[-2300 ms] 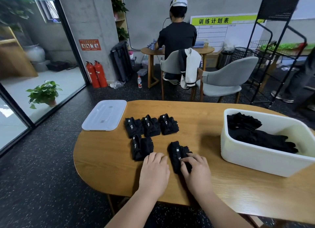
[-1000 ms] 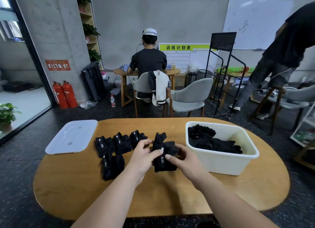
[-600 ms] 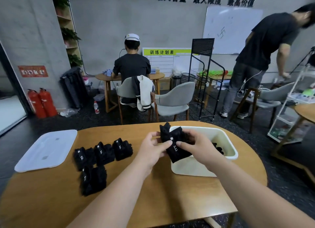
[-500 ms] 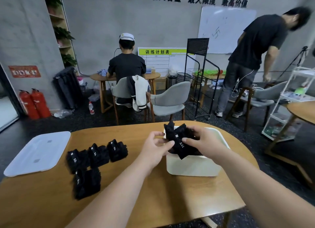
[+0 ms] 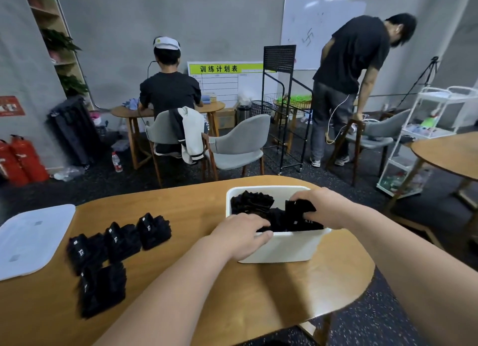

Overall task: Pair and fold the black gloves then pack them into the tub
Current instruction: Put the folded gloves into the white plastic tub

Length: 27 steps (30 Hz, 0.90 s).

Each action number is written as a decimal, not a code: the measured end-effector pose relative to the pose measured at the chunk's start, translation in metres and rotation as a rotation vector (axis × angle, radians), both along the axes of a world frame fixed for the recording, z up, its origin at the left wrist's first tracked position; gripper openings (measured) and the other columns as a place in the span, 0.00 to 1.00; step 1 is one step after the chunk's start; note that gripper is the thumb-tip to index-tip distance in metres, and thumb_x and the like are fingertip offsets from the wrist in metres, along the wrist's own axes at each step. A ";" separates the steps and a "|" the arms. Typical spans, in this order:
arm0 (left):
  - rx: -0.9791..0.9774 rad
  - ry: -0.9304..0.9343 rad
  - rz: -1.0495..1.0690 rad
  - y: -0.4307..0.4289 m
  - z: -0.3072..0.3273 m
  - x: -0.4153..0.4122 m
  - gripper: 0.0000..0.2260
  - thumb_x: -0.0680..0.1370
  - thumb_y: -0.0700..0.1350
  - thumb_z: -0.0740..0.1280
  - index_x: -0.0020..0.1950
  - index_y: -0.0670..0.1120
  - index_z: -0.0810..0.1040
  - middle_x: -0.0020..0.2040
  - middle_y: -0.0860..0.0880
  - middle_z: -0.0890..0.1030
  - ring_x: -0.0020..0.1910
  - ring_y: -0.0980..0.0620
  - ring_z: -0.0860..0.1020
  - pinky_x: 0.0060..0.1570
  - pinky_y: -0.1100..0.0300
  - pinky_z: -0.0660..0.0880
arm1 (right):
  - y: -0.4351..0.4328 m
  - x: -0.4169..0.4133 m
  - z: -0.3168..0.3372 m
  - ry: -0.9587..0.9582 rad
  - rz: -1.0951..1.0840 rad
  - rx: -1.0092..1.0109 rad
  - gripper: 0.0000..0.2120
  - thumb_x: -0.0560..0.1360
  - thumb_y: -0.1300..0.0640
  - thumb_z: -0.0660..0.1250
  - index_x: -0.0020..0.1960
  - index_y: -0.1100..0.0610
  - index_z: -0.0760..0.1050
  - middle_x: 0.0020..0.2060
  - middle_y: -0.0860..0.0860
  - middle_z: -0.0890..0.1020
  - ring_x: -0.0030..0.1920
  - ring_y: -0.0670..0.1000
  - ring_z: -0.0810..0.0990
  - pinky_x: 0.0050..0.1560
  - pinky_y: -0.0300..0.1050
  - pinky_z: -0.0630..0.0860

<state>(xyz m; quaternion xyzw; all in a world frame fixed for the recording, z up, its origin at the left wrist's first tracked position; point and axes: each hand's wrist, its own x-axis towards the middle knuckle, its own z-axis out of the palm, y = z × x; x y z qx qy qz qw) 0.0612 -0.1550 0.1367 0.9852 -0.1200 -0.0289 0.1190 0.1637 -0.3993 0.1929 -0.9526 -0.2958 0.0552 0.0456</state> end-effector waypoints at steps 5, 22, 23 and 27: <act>0.102 0.026 -0.009 0.005 0.000 0.005 0.24 0.86 0.64 0.53 0.73 0.54 0.77 0.71 0.54 0.78 0.69 0.48 0.75 0.68 0.49 0.71 | 0.009 0.002 -0.006 0.080 0.071 -0.147 0.25 0.80 0.59 0.67 0.72 0.38 0.73 0.64 0.45 0.79 0.59 0.52 0.77 0.53 0.47 0.73; 0.132 -0.004 -0.018 0.008 -0.008 0.002 0.26 0.83 0.67 0.56 0.73 0.55 0.77 0.70 0.55 0.78 0.69 0.47 0.74 0.73 0.48 0.68 | 0.022 -0.008 -0.032 0.305 -0.079 -0.141 0.21 0.87 0.47 0.53 0.70 0.55 0.78 0.67 0.56 0.80 0.66 0.59 0.77 0.66 0.53 0.72; 0.125 -0.019 -0.030 0.009 -0.006 0.000 0.26 0.83 0.66 0.56 0.74 0.54 0.76 0.72 0.55 0.78 0.71 0.49 0.73 0.75 0.48 0.66 | 0.022 -0.008 -0.029 0.311 -0.074 -0.135 0.21 0.88 0.49 0.52 0.71 0.53 0.78 0.68 0.54 0.79 0.67 0.58 0.75 0.67 0.52 0.71; 0.077 -0.064 -0.017 0.017 0.003 -0.007 0.26 0.84 0.66 0.59 0.78 0.54 0.73 0.77 0.56 0.73 0.78 0.53 0.67 0.79 0.51 0.60 | 0.021 -0.008 -0.009 0.321 -0.127 -0.016 0.20 0.87 0.47 0.53 0.73 0.46 0.77 0.71 0.48 0.76 0.71 0.54 0.72 0.68 0.47 0.67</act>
